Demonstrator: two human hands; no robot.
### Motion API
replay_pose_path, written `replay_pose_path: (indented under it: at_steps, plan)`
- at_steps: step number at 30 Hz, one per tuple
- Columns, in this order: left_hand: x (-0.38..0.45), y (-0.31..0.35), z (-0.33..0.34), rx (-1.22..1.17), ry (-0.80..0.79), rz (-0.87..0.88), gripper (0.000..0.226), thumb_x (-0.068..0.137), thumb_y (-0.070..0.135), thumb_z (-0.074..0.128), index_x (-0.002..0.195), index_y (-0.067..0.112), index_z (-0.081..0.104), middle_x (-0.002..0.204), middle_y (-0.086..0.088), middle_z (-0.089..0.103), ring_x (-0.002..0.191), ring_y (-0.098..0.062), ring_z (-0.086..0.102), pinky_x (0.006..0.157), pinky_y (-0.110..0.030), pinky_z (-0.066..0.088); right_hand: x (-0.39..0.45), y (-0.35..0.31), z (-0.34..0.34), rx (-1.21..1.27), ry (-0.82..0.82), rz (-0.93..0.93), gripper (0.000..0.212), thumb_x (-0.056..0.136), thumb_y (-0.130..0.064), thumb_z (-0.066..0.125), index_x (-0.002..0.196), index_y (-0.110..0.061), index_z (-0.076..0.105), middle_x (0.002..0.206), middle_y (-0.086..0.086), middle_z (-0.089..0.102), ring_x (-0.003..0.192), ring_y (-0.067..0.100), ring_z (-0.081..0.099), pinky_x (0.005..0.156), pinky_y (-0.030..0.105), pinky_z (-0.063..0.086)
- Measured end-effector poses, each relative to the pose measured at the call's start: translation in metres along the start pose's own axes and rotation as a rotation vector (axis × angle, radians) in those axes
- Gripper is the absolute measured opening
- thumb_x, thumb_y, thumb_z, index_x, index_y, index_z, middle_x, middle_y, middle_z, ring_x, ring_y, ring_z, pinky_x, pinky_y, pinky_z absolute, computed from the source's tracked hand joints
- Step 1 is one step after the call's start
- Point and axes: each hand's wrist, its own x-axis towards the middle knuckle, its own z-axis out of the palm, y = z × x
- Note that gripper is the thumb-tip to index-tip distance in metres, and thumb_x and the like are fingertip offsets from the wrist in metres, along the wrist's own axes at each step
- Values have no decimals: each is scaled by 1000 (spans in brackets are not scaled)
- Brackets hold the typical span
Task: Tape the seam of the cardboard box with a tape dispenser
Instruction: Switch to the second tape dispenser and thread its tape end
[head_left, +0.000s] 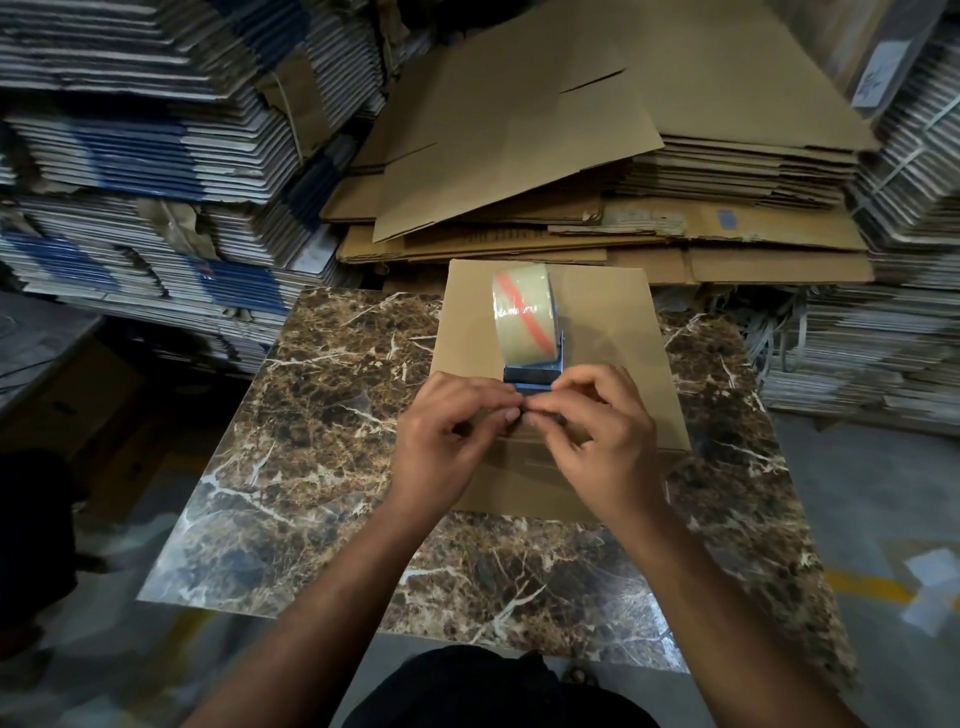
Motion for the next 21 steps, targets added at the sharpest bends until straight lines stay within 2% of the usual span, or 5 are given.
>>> replay_pose_path:
  at_steps: [4, 12, 15, 18, 21]
  plan:
    - [2, 1, 7, 42, 8, -95, 58, 78, 17, 86, 132, 22, 63, 120, 7, 67, 95, -9, 64, 75, -23, 56, -2, -8, 1, -95, 62, -27, 7, 84, -14, 81, 90, -13, 83, 101, 11, 69, 92, 29, 62, 76, 36, 56]
    - [6, -1, 8, 171, -48, -91, 39, 81, 24, 82, 119, 20, 72, 105, 7, 70, 88, -10, 64, 80, -29, 57, -24, -26, 8, 77, 46, 284, 17, 82, -4, 80, 97, -11, 80, 136, 17, 59, 119, 21, 64, 91, 41, 63]
    - [4, 0, 9, 244, -33, -51, 39, 83, 29, 77, 120, 18, 73, 100, 2, 74, 86, -12, 64, 78, -29, 56, -25, -33, 8, 78, 65, 313, 17, 82, -2, 80, 97, -10, 81, 137, 17, 59, 120, 22, 65, 98, 29, 58]
    - [2, 0, 9, 253, -37, -42, 41, 83, 32, 76, 121, 17, 74, 96, 1, 76, 85, -16, 65, 77, -31, 57, -23, -36, 5, 120, 88, 379, 17, 83, -4, 81, 97, -14, 81, 140, 13, 58, 119, 15, 64, 94, 21, 57]
    - [1, 1, 9, 229, -43, -77, 45, 79, 37, 77, 120, 20, 74, 95, 2, 75, 85, -17, 67, 75, -35, 58, -23, -33, 4, 220, 81, 447, 18, 82, -6, 82, 97, -16, 81, 142, 3, 55, 121, 15, 66, 88, 26, 62]
